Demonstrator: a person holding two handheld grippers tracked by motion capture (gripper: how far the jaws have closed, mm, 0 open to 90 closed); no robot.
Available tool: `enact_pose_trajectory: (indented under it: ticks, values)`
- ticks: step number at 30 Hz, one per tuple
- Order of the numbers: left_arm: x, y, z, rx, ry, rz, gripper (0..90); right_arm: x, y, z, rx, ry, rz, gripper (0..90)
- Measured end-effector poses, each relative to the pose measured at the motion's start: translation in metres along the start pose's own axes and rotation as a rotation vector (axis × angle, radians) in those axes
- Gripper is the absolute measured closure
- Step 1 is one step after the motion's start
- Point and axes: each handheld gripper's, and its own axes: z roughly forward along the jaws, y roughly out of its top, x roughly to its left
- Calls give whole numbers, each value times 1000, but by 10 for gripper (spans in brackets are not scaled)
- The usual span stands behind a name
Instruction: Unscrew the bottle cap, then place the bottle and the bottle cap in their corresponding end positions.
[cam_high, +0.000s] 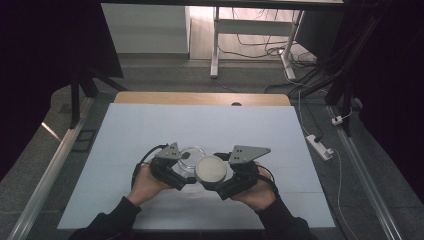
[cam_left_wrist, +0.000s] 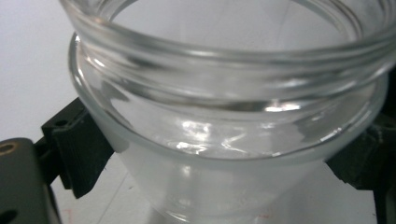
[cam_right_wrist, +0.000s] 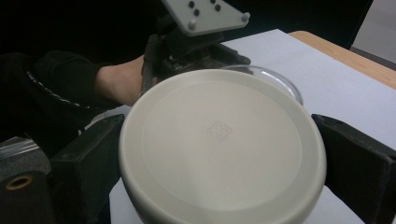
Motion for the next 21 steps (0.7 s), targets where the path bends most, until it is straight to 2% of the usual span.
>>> enact_pose_trajectory:
  ticks: [14, 21]
  values:
    - [13, 6, -7, -37, 67, -39, 75, 5, -11, 0, 19, -9, 8, 71]
    - [20, 12, -8, -48, 93, -43, 76, 5, -20, 3, 24, -5, 28, 71]
